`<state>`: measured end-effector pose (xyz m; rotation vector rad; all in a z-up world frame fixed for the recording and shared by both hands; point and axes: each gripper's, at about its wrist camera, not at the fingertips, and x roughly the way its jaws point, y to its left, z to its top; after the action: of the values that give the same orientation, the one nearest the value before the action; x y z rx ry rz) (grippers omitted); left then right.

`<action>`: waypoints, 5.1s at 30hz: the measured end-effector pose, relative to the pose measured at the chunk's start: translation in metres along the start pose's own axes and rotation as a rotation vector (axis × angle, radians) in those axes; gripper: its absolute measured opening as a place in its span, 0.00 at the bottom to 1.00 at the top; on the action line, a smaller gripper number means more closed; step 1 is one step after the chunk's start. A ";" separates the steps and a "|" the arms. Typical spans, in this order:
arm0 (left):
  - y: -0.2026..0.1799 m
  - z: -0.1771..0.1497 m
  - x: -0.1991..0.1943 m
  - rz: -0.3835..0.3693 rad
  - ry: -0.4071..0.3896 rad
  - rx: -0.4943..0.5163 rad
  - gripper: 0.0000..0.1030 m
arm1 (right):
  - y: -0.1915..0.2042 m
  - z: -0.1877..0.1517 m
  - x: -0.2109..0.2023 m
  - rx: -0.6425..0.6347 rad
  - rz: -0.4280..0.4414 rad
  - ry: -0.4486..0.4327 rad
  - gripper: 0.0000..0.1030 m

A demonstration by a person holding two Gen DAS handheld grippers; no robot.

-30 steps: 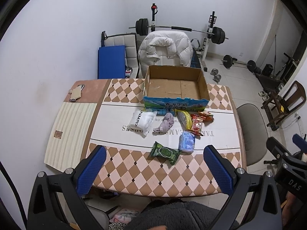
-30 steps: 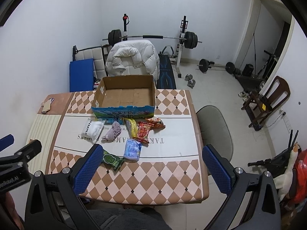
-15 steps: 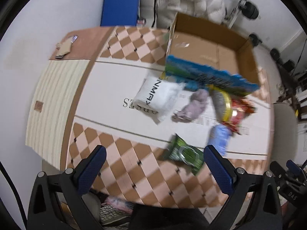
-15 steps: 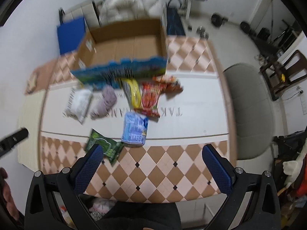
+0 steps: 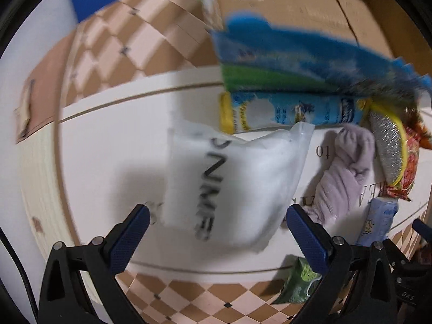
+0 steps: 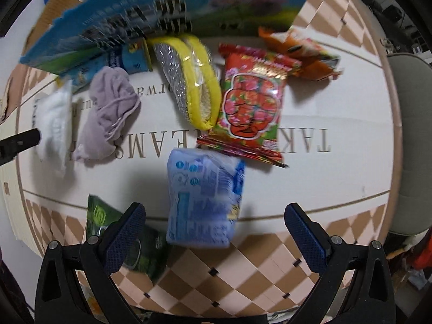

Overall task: Organize soft objects
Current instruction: 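Grasp the white pouch with the left tool while the right grasps the blue-white packet, then carry both items into the box and open both tools, then grasp the green snack bag with the left tool while the right grasps the red bag, then carry both bags into the box and open both tools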

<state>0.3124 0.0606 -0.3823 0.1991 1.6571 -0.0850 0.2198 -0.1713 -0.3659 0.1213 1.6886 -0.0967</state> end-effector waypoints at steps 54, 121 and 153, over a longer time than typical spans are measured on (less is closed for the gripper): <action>-0.074 0.198 -0.122 -0.262 -0.164 -0.124 0.63 | -0.005 0.301 -0.082 -0.071 0.152 -0.151 0.42; -0.050 -0.147 0.053 -0.418 0.285 -0.857 0.60 | -0.088 0.050 0.020 0.143 0.208 -0.063 0.76; -0.130 -0.129 0.028 -0.088 0.125 -0.176 0.33 | -0.058 -0.052 0.050 -0.143 -0.011 0.065 0.50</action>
<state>0.1598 -0.0418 -0.4061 -0.0029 1.7872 0.0075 0.1545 -0.2205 -0.4098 0.0074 1.7550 0.0203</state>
